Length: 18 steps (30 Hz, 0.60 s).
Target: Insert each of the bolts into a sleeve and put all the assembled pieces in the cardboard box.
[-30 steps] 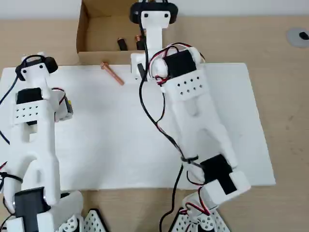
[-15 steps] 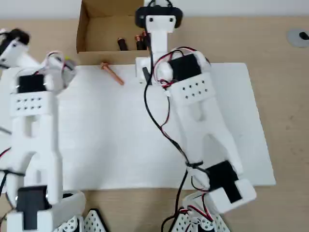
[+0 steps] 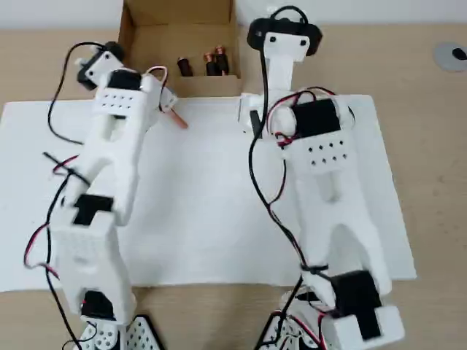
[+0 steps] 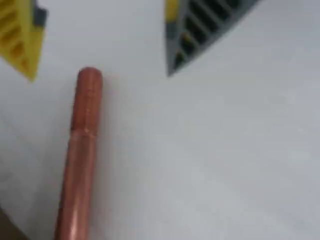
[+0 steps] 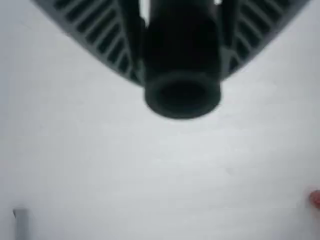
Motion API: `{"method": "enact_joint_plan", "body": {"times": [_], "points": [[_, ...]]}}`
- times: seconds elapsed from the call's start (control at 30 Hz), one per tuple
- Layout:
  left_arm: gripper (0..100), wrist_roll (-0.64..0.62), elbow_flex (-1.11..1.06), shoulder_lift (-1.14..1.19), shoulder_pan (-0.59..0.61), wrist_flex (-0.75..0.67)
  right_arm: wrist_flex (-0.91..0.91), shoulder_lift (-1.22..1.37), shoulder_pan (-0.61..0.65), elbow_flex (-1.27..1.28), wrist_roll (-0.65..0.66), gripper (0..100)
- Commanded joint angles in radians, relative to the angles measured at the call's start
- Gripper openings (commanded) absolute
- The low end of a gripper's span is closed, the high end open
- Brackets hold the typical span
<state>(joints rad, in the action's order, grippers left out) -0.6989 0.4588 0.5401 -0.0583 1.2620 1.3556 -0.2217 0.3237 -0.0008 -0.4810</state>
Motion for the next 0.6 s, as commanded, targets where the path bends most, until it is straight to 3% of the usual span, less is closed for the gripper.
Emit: {"method": "enact_joint_plan", "body": {"times": [0.0,0.2,0.43,0.57], "points": [[19,0.109,0.212,0.101,-0.009,0.083,-0.054,-0.093,-0.013,0.039,0.012,0.9],[19,0.371,0.468,0.28,-0.002,0.203,-0.084,-0.119,-0.013,0.12,0.014,0.9],[19,0.479,0.678,0.384,0.009,0.219,-0.086,-0.119,-0.013,0.183,0.014,0.9],[19,0.48,0.733,0.407,0.034,0.219,-0.094,-0.116,-0.013,0.197,0.015,0.9]]}}
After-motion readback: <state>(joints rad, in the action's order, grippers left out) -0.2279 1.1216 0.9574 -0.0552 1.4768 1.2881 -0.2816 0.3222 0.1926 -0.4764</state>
